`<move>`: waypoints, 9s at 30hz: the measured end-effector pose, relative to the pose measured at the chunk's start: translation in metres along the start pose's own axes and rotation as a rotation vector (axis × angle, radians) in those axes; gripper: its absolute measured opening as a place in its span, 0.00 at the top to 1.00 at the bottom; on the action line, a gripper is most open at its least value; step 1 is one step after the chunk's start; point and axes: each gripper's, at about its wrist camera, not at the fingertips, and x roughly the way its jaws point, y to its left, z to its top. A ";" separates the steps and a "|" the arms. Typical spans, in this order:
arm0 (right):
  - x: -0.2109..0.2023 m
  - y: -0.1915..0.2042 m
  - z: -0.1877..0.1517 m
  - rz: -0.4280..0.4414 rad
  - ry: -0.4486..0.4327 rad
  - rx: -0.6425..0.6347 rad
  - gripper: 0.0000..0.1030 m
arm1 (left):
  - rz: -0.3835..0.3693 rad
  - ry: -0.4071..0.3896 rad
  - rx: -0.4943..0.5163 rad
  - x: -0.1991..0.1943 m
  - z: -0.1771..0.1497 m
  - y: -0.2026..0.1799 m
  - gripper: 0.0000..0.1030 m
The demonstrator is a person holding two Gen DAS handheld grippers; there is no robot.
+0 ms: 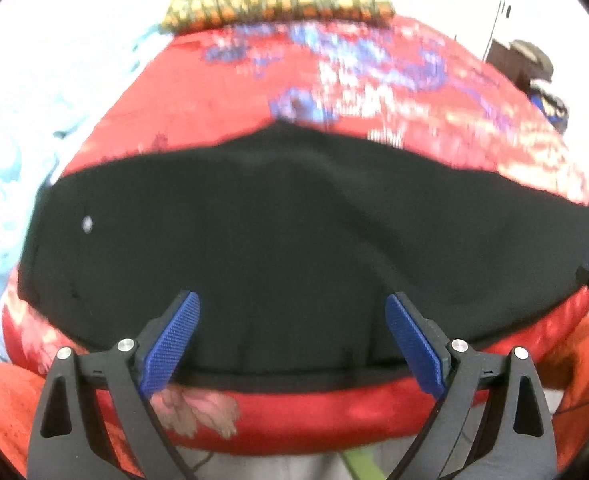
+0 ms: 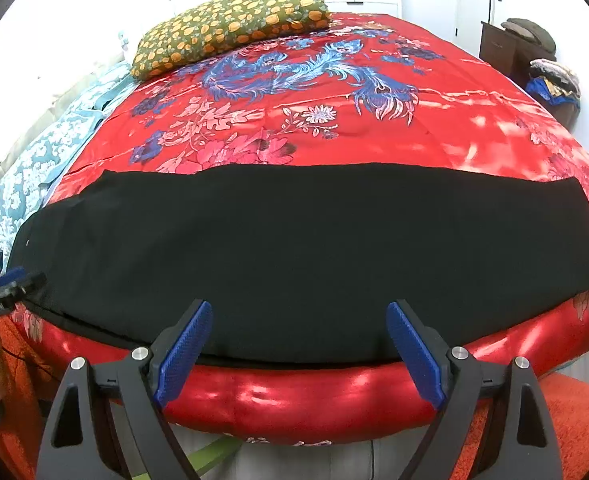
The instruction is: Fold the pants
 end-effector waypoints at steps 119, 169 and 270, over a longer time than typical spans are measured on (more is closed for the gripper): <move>-0.072 0.024 -0.007 0.265 -0.193 -0.051 0.06 | -0.244 0.183 -0.104 0.035 0.043 -0.026 0.98; -0.036 -0.003 0.011 -0.104 -0.184 -0.067 0.05 | -0.055 0.036 -0.143 -0.002 0.046 0.015 0.15; -0.009 0.092 -0.007 -0.025 -0.179 -0.219 0.00 | -0.122 -0.103 -0.669 -0.037 0.046 0.299 0.01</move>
